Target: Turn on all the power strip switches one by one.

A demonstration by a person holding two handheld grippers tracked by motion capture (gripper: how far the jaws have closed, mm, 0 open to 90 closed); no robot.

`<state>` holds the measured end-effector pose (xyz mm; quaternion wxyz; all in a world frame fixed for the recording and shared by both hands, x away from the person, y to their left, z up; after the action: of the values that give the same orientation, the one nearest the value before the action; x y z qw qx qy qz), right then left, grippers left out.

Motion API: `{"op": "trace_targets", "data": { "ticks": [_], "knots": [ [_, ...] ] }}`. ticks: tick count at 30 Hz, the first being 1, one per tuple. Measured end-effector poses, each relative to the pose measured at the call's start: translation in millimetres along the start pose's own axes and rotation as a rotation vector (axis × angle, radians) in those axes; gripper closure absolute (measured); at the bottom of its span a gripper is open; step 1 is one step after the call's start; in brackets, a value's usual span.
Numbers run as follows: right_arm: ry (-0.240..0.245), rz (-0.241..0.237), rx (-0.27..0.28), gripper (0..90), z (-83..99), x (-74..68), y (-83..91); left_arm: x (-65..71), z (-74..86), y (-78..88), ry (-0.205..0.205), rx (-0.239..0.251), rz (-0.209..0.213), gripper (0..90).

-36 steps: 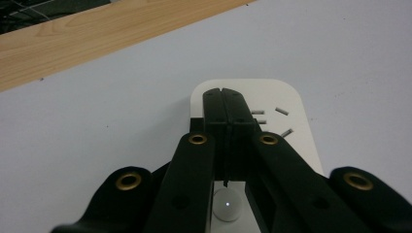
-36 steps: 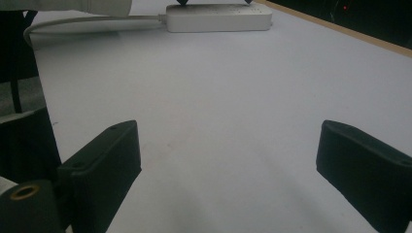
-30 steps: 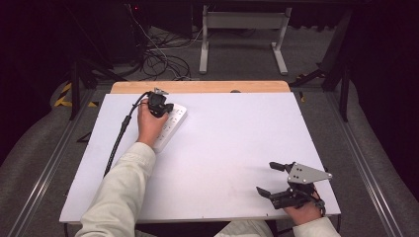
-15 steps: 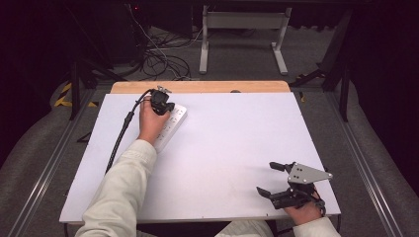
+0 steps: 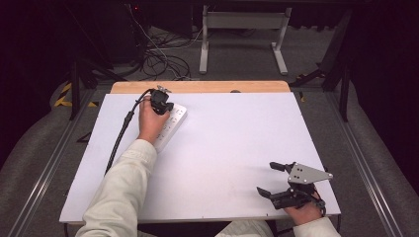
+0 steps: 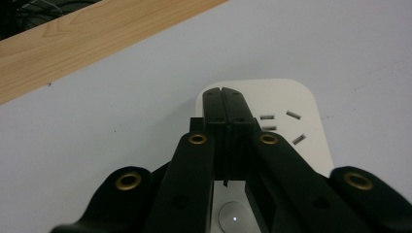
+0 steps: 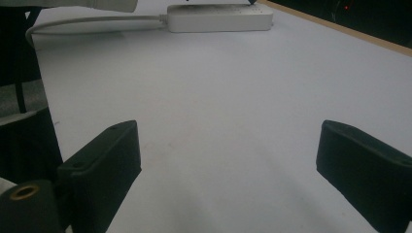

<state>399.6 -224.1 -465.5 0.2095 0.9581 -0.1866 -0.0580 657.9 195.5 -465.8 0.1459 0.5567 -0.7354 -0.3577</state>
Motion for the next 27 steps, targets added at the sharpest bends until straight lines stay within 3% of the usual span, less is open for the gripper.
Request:
{"op": "trace_targets", "data": {
  "ticks": [9,15,21,27],
  "knots": [
    [0.001,0.0,-0.001,9.4,0.0,-0.4,-0.1,3.8,0.7,-0.7,0.004,-0.009,-0.025,90.0],
    [-0.002,-0.001,0.001,9.4,0.2,-0.5,0.5,3.2,1.7,-1.3,0.014,-0.006,-0.017,90.0],
    [-0.001,0.001,0.0,9.4,0.3,-0.6,1.2,3.5,2.4,-1.4,0.006,-0.003,-0.026,90.0],
    [-0.001,0.0,0.001,9.4,0.3,-0.8,1.3,8.8,1.2,-1.3,-0.019,-0.012,-0.063,90.0]
  ]
}}
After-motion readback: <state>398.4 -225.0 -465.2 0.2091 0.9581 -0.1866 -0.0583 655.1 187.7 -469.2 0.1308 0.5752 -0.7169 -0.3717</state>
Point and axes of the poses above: each handheld gripper's, and its own axes: y roughly backward along the jaws, z roughly out of its underside, x roughly to its right, the point moved 2 cm from there along -y, roughly forward along the jaws, and after that the axes turned 11 degrees about -z, right-handed, at the moved point
